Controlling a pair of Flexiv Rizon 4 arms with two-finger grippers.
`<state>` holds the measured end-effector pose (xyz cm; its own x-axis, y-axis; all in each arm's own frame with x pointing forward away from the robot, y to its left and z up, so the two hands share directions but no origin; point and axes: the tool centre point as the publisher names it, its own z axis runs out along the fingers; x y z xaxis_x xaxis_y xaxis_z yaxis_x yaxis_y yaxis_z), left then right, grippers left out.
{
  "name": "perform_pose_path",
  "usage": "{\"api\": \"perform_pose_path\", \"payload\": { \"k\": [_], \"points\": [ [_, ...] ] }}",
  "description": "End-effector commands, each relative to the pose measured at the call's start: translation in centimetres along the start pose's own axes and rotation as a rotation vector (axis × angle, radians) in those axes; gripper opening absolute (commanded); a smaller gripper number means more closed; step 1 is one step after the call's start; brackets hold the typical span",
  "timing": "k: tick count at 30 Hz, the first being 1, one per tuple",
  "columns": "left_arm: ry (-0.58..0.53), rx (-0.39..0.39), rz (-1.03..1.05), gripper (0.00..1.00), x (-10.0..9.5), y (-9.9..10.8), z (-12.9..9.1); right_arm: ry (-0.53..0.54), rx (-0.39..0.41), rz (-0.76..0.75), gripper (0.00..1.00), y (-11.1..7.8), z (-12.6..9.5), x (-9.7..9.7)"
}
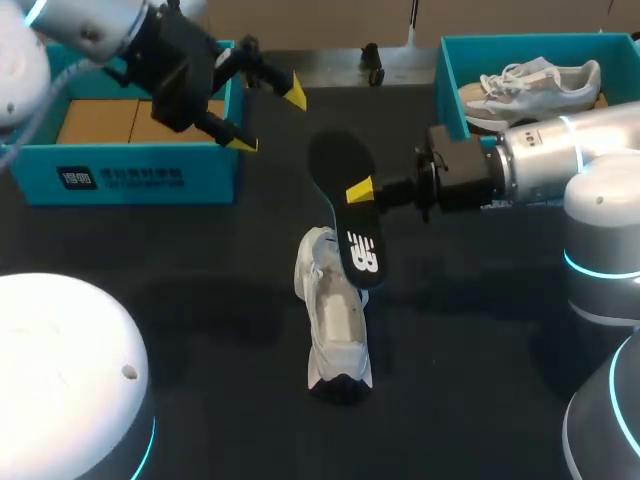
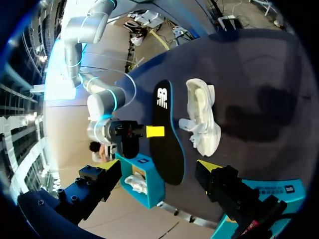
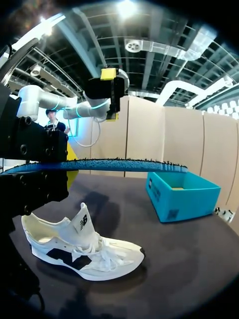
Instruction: Take the shoe out of the shoebox, open the shoe tongue, remove and reinsert the insole, then place the shoe into the shoebox
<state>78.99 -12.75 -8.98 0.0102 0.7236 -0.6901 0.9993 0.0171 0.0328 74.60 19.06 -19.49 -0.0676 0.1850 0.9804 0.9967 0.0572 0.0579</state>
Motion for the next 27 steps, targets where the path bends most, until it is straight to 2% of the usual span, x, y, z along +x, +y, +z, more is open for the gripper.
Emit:
{"api": "perform_pose_path", "payload": {
  "k": [1,5,8,10,14,17,23,27],
  "points": [
    [0.102,0.008,-0.001,1.0,-0.3,0.4,0.0,-0.004,0.0,0.001,0.0,0.0,0.1,0.1],
    [0.255,0.004,0.005,1.0,-2.1,1.5,0.1,-0.004,0.0,0.001,0.0,0.0,0.1,0.1],
    [0.338,-0.028,0.004,1.0,-3.0,2.0,0.1,-0.004,0.0,0.001,0.0,0.0,0.1,0.1],
    [0.372,-0.016,-0.012,1.0,-3.3,2.2,0.4,-0.004,0.0,0.001,0.0,0.0,0.1,0.1],
    [0.416,0.029,-0.047,1.0,-3.6,2.5,1.0,-0.004,0.0,0.001,0.0,0.0,0.1,0.1],
    [0.456,0.033,-0.055,1.0,-3.7,3.1,1.2,-0.004,0.0,0.001,0.0,0.0,0.1,0.1],
    [0.527,0.078,-0.062,1.0,-3.2,4.0,1.8,-0.004,0.0,0.001,0.0,0.0,0.1,0.1],
    [0.583,0.07,-0.093,1.0,-3.2,4.4,2.2,-0.004,0.0,0.001,0.0,0.0,0.1,0.1]
  ]
}}
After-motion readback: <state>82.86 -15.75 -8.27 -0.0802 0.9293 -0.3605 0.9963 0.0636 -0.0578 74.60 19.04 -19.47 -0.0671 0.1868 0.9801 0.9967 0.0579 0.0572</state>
